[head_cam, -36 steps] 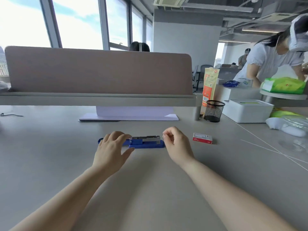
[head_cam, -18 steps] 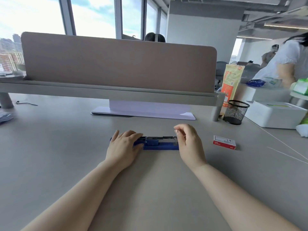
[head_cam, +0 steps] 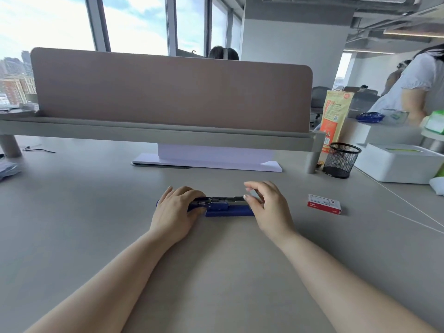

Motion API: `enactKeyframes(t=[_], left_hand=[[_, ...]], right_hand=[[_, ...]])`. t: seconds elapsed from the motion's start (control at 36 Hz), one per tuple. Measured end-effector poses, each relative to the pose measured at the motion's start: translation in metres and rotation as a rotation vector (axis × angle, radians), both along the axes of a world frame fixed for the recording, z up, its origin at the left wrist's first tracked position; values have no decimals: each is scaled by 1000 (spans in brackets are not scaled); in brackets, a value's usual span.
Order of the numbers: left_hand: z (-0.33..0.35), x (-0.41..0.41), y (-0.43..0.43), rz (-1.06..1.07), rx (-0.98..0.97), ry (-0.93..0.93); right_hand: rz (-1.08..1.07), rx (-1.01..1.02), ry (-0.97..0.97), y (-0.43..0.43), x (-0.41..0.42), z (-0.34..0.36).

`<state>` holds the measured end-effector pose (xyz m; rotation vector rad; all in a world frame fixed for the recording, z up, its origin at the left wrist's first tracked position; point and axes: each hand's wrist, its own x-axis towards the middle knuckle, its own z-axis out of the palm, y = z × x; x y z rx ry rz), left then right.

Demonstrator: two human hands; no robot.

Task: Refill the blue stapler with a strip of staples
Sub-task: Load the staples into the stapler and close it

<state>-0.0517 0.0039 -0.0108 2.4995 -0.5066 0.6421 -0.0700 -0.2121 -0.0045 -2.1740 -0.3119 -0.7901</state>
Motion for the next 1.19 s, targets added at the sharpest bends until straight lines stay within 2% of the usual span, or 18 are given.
enactKeyframes(t=[0.25, 0.39, 0.61, 1.19], left_hand=[[0, -2, 0, -2, -28, -7], [0, -2, 1, -12, -28, -17], [0, -2, 0, -34, -46, -20], [0, 2, 3, -64, -17, -8]], right_hand=[[25, -84, -90, 3, -1, -1], [28, -11, -53, 3, -4, 1], [30, -160, -158, 5, -3, 2], [104, -132, 6, 7, 0, 0]])
